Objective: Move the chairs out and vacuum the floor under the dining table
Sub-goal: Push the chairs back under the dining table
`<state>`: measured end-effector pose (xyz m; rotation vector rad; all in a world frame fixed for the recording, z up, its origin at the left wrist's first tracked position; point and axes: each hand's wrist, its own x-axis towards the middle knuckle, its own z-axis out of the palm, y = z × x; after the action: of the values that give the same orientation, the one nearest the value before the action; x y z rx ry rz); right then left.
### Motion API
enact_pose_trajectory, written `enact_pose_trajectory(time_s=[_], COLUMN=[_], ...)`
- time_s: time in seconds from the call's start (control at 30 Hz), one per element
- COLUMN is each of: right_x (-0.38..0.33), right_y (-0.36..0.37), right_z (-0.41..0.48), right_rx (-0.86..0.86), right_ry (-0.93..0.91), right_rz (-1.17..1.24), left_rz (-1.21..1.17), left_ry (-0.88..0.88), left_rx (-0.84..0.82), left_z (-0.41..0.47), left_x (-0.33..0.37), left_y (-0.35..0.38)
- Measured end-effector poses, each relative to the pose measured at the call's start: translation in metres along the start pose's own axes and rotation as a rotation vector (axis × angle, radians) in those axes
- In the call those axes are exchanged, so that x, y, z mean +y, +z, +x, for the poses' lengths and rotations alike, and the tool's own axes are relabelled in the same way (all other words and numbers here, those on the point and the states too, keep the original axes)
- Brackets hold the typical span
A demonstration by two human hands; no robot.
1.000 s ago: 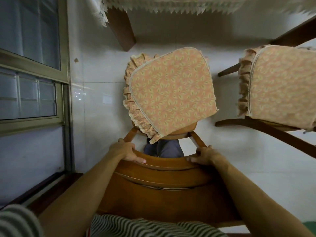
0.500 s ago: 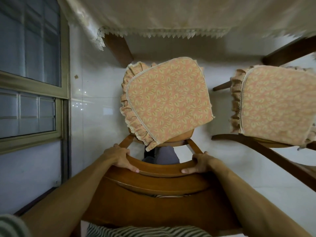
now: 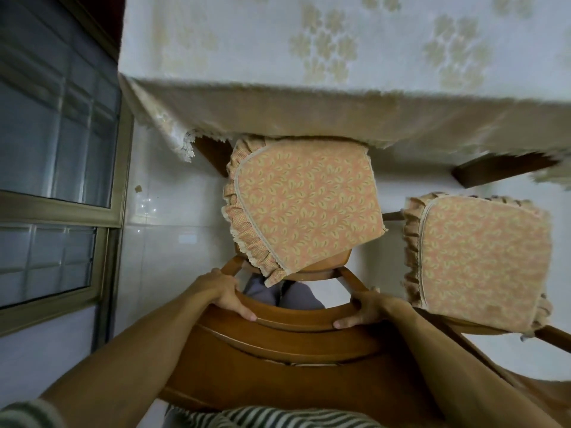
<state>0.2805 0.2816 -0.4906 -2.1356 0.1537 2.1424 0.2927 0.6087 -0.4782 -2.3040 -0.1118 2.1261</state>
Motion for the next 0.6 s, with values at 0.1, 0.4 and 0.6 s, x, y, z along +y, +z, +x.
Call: enact_pose_trajectory(time_s=[0.1, 0.4, 0.6], right_x=[-0.010, -0.049, -0.059], right_y=[-0.034, -0.134, -0.184], right_z=[-0.004, -0.015, -0.004], right_rx=[0.004, 0.063, 0.073], right_ry=[0.005, 0.012, -0.003], right_rz=[-0.019, -0.009, 0.027], left_rz=[0.007, -0.036, -0.058], left_ry=[0.012, 0.069, 0.050], left_rx=[-0.001, 0.048, 0.069], left_z=[0.000, 0.009, 0.017], left_x=[-0.001, -0.026, -0.030], left_y=[-0.034, -0.131, -0.179])
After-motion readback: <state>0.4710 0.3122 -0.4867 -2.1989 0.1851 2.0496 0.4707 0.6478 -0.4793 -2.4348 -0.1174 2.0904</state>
